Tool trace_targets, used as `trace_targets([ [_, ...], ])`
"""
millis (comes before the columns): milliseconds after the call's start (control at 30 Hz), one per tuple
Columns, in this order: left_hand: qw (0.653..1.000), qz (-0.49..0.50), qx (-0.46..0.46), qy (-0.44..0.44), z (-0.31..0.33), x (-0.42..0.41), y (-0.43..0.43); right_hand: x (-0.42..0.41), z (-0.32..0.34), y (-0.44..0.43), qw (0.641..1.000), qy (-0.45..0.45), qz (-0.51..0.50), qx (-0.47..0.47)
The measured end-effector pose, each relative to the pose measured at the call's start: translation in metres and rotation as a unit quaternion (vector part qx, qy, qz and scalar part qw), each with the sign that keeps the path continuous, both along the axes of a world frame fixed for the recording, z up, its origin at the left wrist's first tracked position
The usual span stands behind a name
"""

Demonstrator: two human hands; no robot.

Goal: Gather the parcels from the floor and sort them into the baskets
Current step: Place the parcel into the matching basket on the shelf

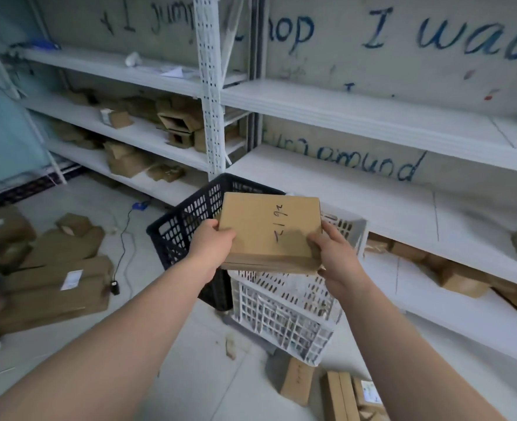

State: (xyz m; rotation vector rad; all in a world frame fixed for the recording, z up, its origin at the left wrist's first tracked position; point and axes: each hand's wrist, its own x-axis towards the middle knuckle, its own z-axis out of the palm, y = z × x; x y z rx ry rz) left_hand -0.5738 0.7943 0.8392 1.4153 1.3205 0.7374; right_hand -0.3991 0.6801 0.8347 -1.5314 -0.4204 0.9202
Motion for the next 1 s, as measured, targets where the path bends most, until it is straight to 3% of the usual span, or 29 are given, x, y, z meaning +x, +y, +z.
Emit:
trace_targets([
  [267, 0.997, 0.015, 0.002, 0.073, -0.019, -0.029, 0.112, -0.036, -0.022, 0.116, 0.999, 0.014, 0.034, -0.031],
  [567, 0.984, 0.032, -0.032, 0.174, -0.069, -0.012, 0.243, -0.02, -0.066, 0.245, 0.993, 0.014, 0.086, -0.082],
  [800, 0.969, -0.016, -0.097, 0.228, -0.113, 0.003, 0.327, -0.004, -0.125, 0.335, 0.982, 0.025, 0.081, -0.171],
  [1000, 0.948, -0.066, -0.157, 0.27, -0.173, 0.018, 0.389, 0.008, -0.188, 0.38, 0.969, 0.106, 0.047, -0.219],
])
